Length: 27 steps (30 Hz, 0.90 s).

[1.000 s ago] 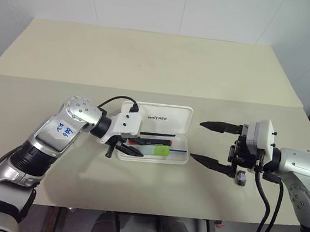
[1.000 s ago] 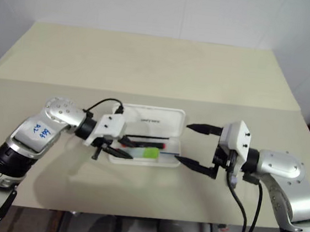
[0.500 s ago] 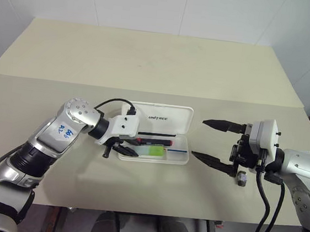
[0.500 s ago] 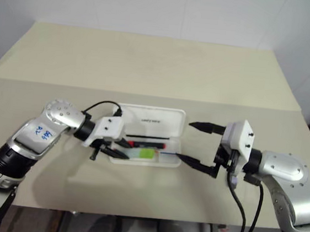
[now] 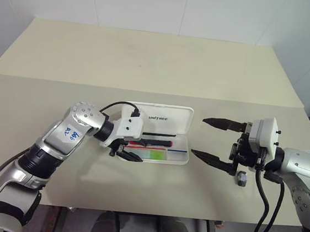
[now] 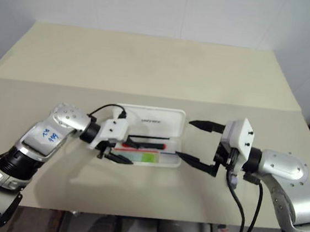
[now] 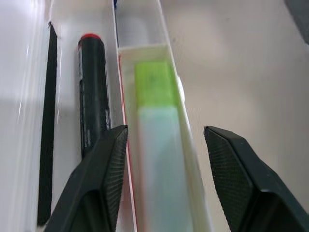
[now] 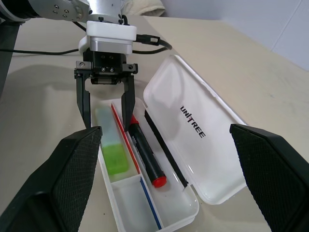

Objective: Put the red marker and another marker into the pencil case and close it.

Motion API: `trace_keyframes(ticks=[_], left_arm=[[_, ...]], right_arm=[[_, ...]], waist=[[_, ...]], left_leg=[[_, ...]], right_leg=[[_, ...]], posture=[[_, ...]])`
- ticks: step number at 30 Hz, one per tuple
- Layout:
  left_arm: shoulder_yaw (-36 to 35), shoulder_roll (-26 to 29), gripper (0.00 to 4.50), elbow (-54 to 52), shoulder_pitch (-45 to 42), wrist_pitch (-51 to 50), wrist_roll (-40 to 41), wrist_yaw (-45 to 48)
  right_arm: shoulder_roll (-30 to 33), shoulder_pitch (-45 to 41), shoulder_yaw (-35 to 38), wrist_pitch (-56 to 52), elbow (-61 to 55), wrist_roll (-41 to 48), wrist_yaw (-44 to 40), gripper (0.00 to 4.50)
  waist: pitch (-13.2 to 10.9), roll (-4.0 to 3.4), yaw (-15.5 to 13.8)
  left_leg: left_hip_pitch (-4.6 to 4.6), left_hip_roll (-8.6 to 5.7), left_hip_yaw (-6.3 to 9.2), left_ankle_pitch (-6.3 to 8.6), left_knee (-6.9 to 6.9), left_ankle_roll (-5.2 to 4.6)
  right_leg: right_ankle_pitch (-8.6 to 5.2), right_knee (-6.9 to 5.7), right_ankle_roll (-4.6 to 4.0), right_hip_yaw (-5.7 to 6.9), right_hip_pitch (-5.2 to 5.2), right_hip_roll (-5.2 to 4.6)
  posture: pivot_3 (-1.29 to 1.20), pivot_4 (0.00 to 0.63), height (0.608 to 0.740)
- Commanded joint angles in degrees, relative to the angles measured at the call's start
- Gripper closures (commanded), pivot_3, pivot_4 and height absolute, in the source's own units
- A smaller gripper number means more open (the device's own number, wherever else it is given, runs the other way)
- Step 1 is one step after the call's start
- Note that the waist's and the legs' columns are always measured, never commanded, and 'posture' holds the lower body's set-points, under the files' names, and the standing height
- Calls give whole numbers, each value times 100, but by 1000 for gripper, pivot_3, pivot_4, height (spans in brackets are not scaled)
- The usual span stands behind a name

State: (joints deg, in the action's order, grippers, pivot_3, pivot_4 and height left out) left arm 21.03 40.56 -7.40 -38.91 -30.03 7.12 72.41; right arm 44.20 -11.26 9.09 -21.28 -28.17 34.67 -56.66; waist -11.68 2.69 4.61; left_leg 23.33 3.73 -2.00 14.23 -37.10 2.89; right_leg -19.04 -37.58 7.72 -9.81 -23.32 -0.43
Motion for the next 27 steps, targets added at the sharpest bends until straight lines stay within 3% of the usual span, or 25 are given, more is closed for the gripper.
trace_keyframes(ticks=[1, 5, 7, 11, 17, 20, 27], left_arm=[[-169, -77, 1833, -179, -186, -123, 201, 2], [-342, -72, 1661, -186, -195, 107, 377, 69], [-489, -81, 1283, -180, -136, 263, 457, 25], [-977, 10, 85, 28, 71, 865, 697, 116], [-1907, -17, 34, 215, 404, 1578, 1367, 232], [-2287, 0, 34, 64, 714, 1379, 1883, 313], [-2430, -130, 34, -80, 1261, 1500, 2100, 127]], right_arm=[[-25, -142, 10, 86, -96, 57, 8, 0], [11, -167, 24, 63, 14, 49, -37, 0], [83, -146, 75, 12, 70, 54, -68, 0], [310, -100, 201, -160, 188, 53, -121, 0], [720, 123, 412, -609, 320, -24, 16, 0], [965, 352, 504, -824, 382, -198, 97, 0], [1505, 686, 590, -1207, 618, -864, 415, 0]], waist=[[0, 0, 1], [0, 0, -1], [0, 0, -2], [0, 0, 2], [0, 0, -2], [0, -1, -3], [0, 0, 0]], left_leg=[[0, 0, 0, 0, -1, 0], [0, 0, 0, 0, 0, 0], [1, 0, 0, 0, 0, 0], [0, 0, 0, 0, 0, 0], [-1, 1, -1, 0, 0, 0], [-1, 0, -2, 0, 1, 0], [-4, 0, -3, 0, -2, 0]], right_leg=[[0, 0, 0, 0, 0, 0], [0, 0, 0, 0, 0, 0], [0, 0, 0, 0, 0, 0], [0, 0, 0, 0, 0, -1], [0, 0, 0, 0, 0, -2], [0, 1, 0, 0, 1, -4], [1, 4, 1, -1, 5, -7]], posture=[[0, 150, 740], [0, 150, 740], [0, 150, 740], [0, 150, 740], [0, 150, 740], [0, 150, 740], [0, 150, 740]])
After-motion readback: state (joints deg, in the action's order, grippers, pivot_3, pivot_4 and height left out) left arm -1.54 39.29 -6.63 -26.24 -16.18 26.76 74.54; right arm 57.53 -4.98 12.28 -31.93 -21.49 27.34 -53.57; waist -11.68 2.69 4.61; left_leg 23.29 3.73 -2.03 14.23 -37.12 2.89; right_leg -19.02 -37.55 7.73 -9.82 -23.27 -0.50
